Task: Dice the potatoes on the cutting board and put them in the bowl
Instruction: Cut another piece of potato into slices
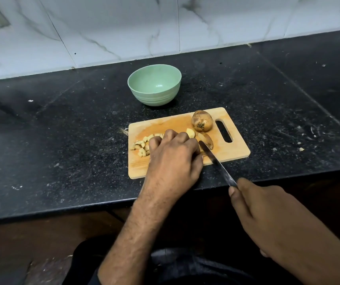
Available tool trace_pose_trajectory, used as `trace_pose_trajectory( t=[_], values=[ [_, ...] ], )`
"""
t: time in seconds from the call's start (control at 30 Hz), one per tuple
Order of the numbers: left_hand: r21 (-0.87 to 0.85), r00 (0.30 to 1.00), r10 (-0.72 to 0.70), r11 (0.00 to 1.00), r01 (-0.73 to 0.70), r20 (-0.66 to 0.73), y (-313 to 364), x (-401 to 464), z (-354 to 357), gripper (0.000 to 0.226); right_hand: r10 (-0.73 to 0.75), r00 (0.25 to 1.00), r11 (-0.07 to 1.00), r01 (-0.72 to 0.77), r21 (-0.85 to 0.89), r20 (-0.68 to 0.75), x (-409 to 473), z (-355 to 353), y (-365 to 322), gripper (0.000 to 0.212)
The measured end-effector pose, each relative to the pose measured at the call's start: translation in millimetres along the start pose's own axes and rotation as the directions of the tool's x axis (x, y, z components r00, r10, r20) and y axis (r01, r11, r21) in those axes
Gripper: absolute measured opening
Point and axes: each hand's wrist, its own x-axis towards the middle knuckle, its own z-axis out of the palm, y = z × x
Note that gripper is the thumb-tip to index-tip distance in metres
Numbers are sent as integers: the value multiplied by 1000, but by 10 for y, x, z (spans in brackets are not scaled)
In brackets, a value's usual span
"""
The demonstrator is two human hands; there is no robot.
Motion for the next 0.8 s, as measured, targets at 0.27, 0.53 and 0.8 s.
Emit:
trace_pose_trajectory(
  t=[0.27,0.53,0.8],
  values=[
    [-3,994,-105,994,105,-43,51,-42,12,17,-13,999,999,12,-38,-43,-11,69,-35,33],
    [-77,994,-105,992,102,-32,64,-28,40,22,-1,998,994,-6,-105,-66,36,100,13,34],
    [-86,990,-140,987,137,-31,1,-47,14,19,-59,998,991,54,-121,-39,21,116,-62,28]
  ],
)
